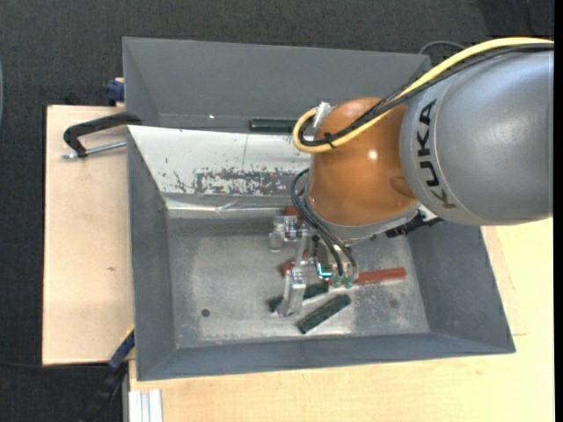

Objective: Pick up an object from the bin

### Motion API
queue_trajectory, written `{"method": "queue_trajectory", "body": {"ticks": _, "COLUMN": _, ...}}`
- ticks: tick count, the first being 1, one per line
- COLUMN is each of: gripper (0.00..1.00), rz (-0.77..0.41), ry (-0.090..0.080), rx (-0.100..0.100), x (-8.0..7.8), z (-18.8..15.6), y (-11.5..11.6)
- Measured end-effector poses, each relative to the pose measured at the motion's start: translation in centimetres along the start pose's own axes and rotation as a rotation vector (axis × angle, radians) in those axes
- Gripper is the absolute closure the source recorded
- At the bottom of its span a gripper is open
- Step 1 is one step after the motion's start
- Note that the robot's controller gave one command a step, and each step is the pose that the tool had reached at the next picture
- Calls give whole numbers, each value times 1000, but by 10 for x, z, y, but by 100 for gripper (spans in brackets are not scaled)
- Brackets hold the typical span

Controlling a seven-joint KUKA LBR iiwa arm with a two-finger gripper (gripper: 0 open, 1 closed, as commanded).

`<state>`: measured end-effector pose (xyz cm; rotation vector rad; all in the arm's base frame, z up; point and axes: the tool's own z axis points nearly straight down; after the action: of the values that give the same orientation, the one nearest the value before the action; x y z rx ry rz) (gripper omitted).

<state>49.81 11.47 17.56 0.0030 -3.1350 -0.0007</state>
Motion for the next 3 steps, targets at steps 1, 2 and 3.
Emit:
{"method": "queue_trajectory", "body": {"ticks": 1, "gripper": 0, "rz": 1, "ry": -6, "rx": -1, "x": -1, "z": -3, "y": -1}}
{"method": "queue_trajectory", "body": {"ticks": 2, "gripper": 0, "rz": -57, "ry": -14, "rx": -2, "x": -7, "z": 51, "y": -26}}
{"method": "queue_trajectory", "body": {"ticks": 3, "gripper": 0, "rz": -285, "ry": -9, "rx": 0, "x": -20, "z": 93, "y": -31}}
